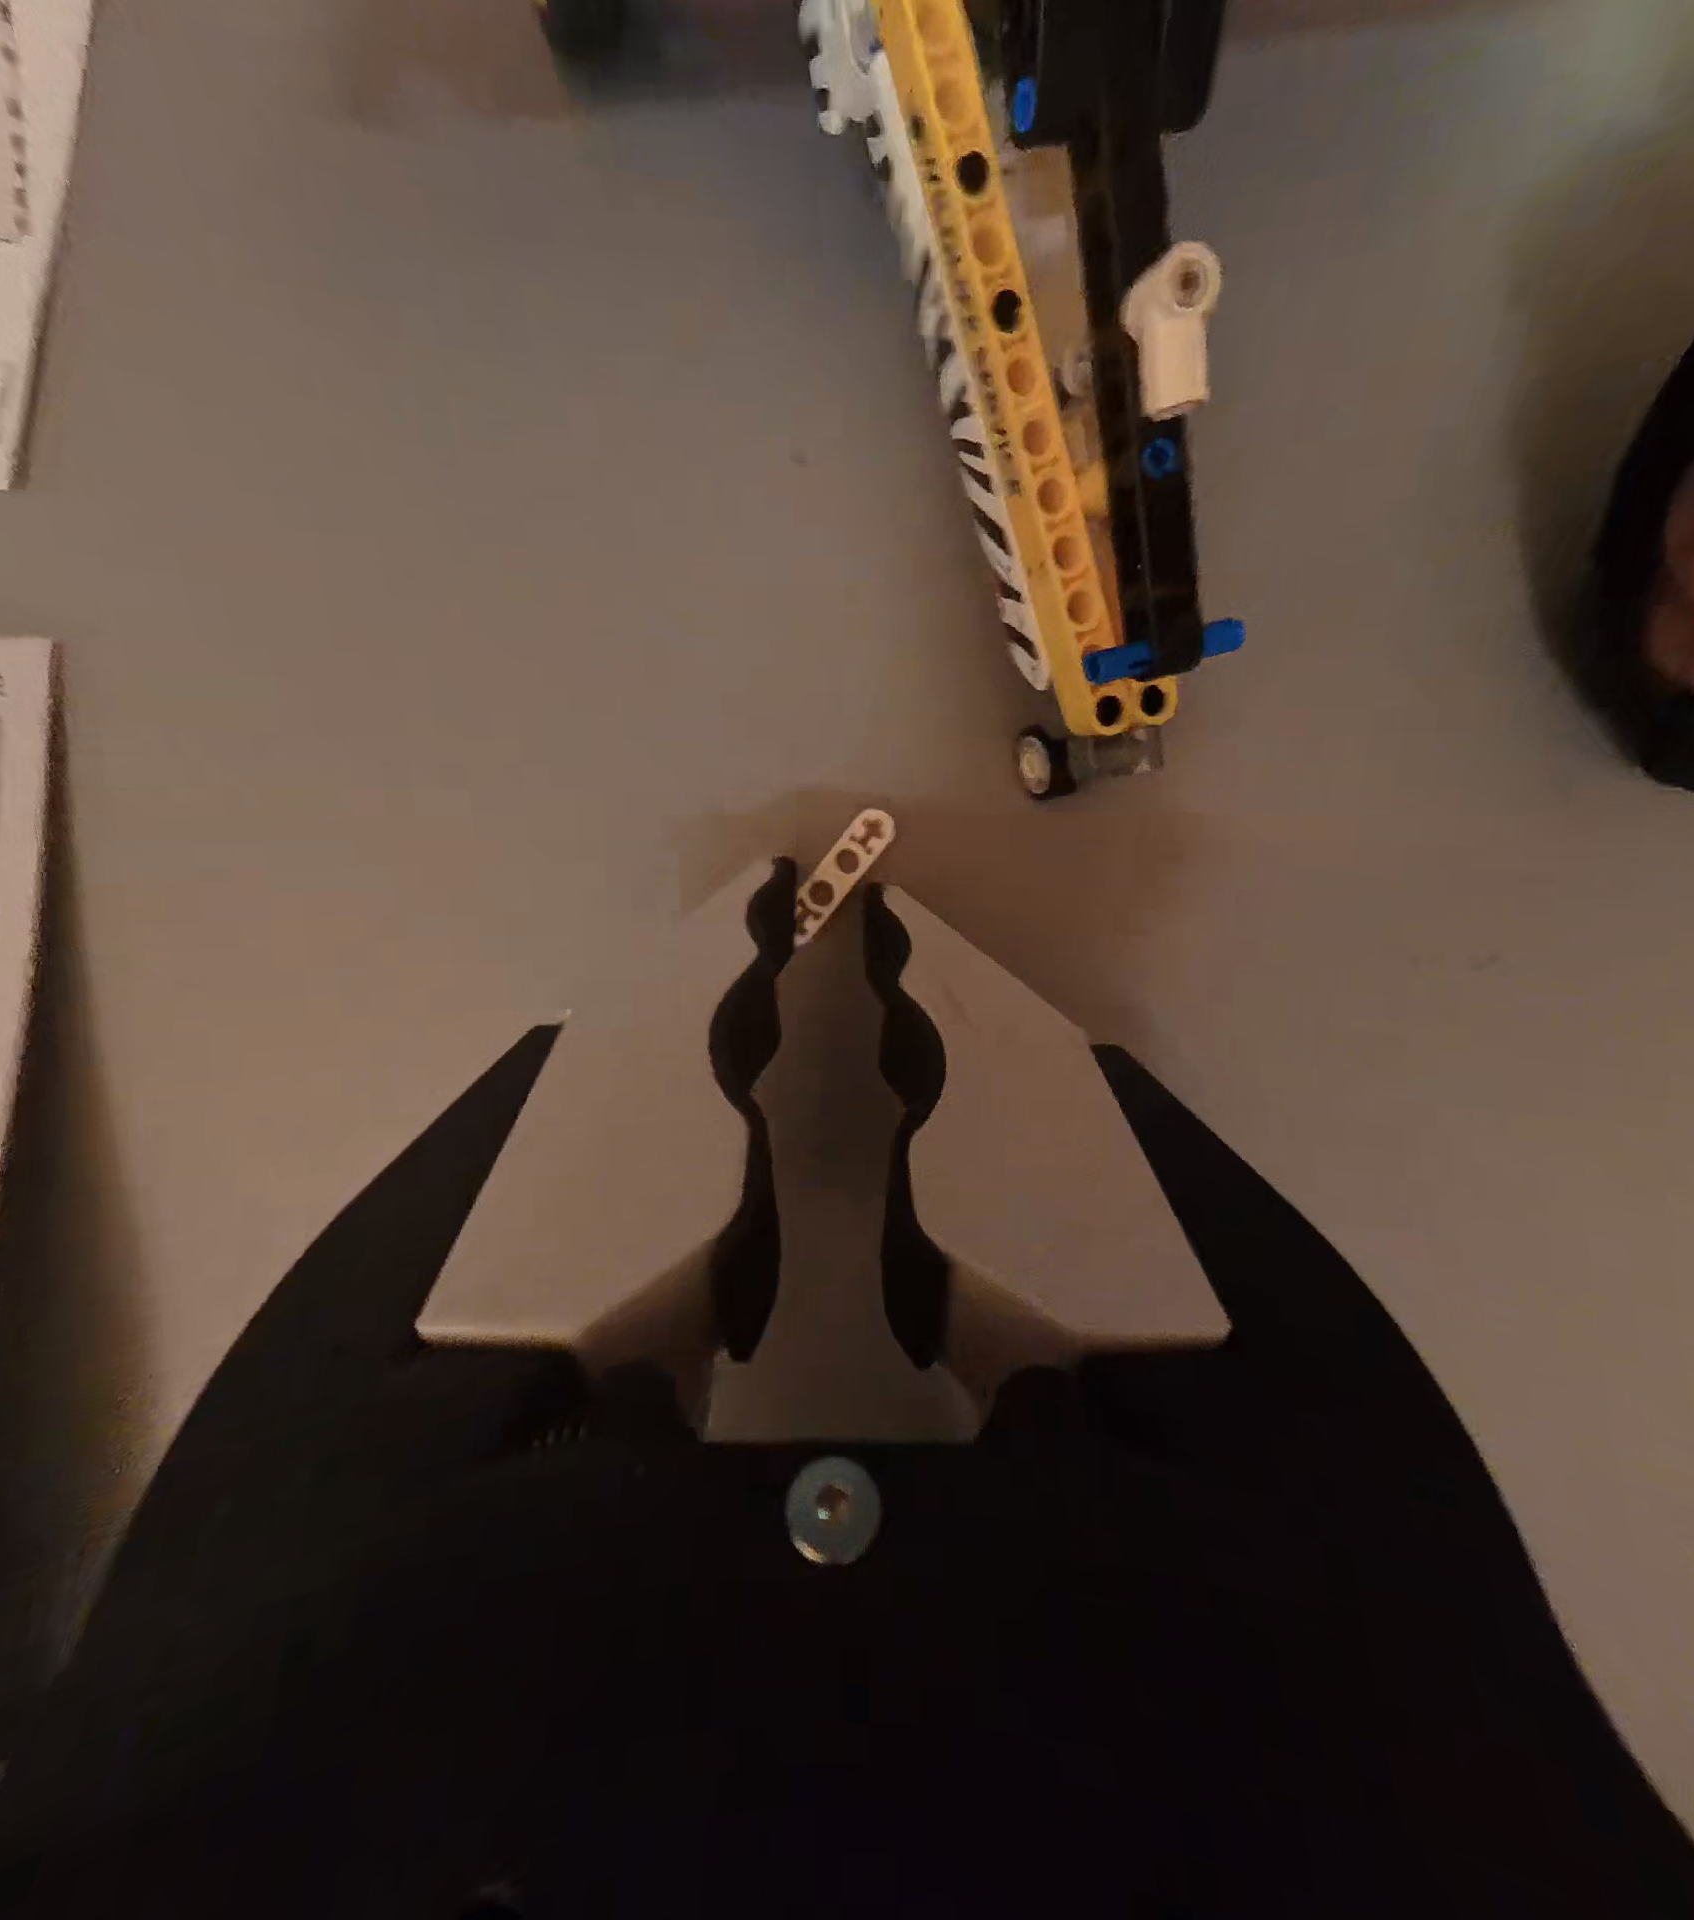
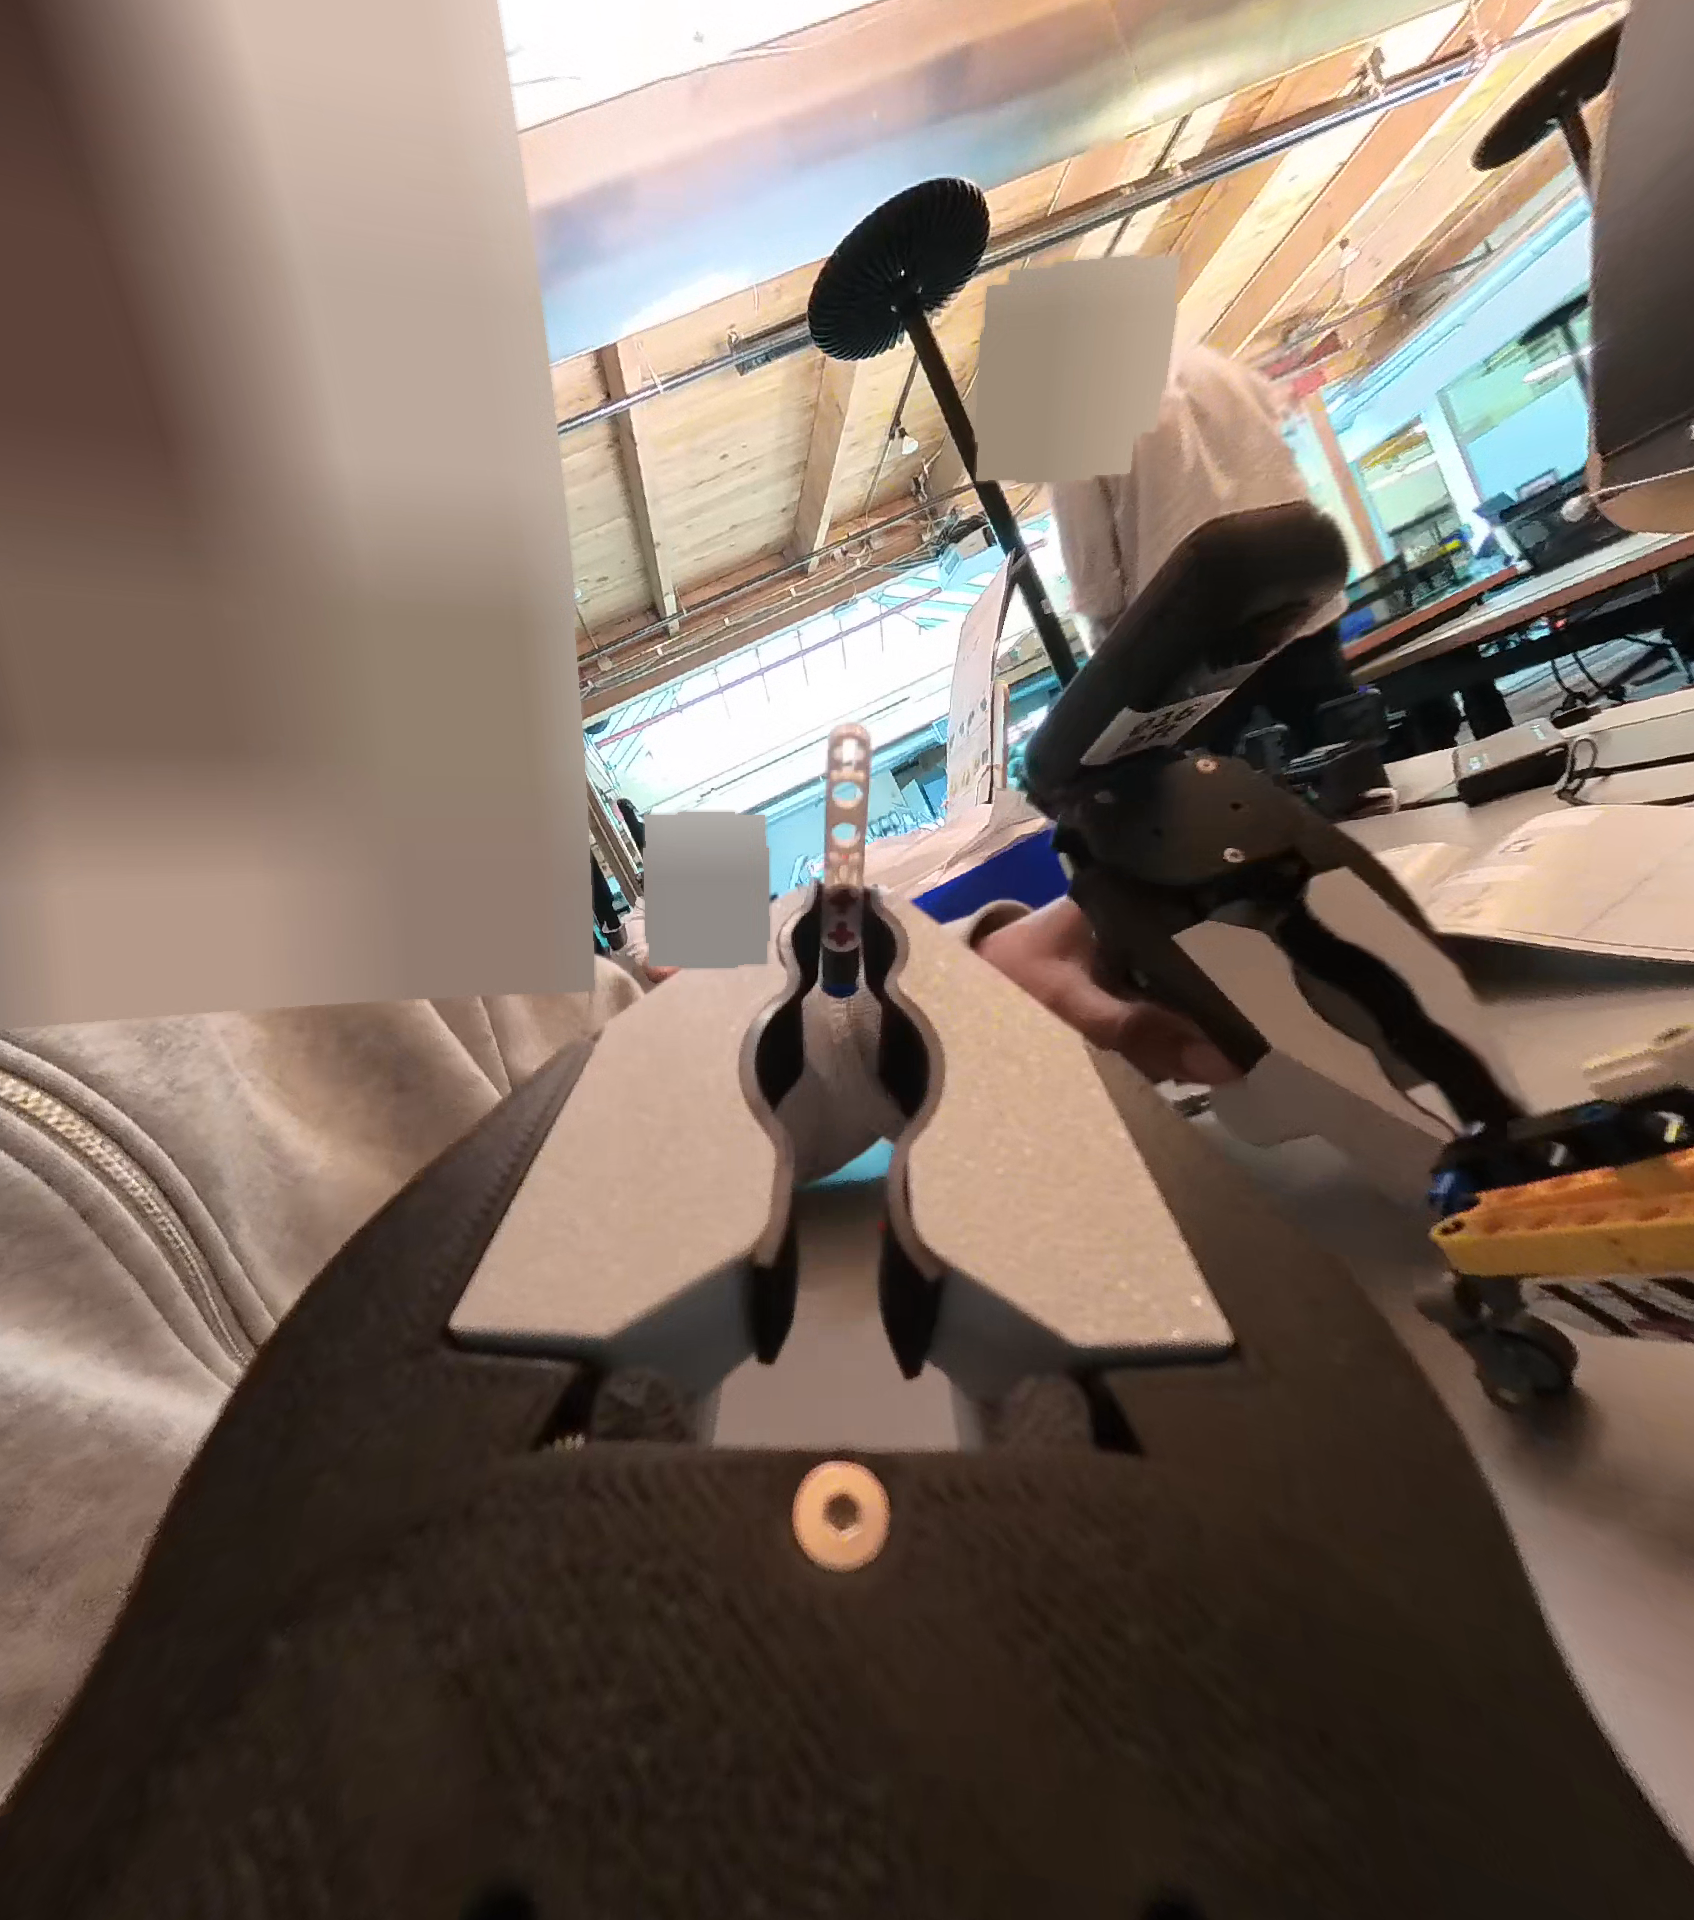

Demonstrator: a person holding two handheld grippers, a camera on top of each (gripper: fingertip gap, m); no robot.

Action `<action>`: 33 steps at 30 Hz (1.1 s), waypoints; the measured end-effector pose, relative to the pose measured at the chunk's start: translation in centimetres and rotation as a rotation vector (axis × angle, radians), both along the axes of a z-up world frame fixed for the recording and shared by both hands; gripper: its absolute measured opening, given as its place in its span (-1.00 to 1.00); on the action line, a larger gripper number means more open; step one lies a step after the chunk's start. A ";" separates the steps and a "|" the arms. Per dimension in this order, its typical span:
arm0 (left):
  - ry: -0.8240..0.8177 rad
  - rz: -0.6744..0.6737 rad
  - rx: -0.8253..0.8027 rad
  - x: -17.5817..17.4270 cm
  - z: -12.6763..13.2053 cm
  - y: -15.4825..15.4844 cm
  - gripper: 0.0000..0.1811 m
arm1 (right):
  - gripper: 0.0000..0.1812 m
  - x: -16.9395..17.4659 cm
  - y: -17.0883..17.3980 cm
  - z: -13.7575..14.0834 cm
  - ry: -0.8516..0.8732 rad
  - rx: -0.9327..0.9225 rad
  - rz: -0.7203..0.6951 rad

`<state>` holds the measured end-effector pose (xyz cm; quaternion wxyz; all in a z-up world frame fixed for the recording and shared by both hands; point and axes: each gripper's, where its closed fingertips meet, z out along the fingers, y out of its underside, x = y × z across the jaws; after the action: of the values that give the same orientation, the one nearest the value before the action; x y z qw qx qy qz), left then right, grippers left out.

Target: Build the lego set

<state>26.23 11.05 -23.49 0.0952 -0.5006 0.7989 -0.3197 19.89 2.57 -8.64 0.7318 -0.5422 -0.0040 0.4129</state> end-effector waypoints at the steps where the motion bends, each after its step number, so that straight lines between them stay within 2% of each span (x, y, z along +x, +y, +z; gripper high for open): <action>1: 0.005 -0.005 -0.017 -0.5 0.0 -0.5 -0.84 | -0.94 0.1 0.0 0.0 0.011 0.000 -0.003; 6: 0.035 -0.025 -0.092 -4.2 0.1 -4.1 -0.94 | -0.95 1.2 -0.4 0.0 0.050 -0.016 -0.030; 9: 0.057 -0.010 -0.149 -6.8 0.2 -7.0 -0.94 | -0.95 2.0 -1.0 -0.7 -0.002 -0.101 -0.077; 13: 0.046 -0.023 -0.199 -9.5 0.2 -10.3 -0.94 | -0.94 1.4 -2.5 -5.2 -0.222 -0.466 -0.070; 16: 0.038 -0.062 -0.246 -10.8 0.3 -12.6 -0.94 | -0.93 -0.7 -4.9 -9.2 -0.488 -0.733 -0.020; 18: 0.040 -0.093 -0.266 -11.4 0.3 -13.9 -0.94 | -0.93 -2.1 -6.5 -10.8 -0.649 -0.840 0.011; 20: 0.033 -0.119 -0.255 -11.9 0.3 -14.8 -0.94 | -0.93 -3.7 -7.5 -11.4 -0.706 -0.897 0.063; 23: 0.011 -0.150 -0.226 -12.5 0.2 -15.6 -0.93 | -0.93 -5.5 -8.2 -11.5 -0.688 -0.949 0.114; 27: 0.002 -0.182 -0.243 -13.3 0.2 -16.4 -0.93 | -0.94 -5.7 -8.4 -12.9 -0.700 -1.044 0.106; 33: -0.021 -0.135 -0.223 -13.0 0.2 -15.8 -0.93 | -0.93 -6.0 -8.0 -14.0 -0.727 -1.132 0.084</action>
<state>13.26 -4.77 -23.29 0.0257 -0.4497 0.7893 -0.4173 13.86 -5.44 -22.63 0.2700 -0.9461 -0.0542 0.1705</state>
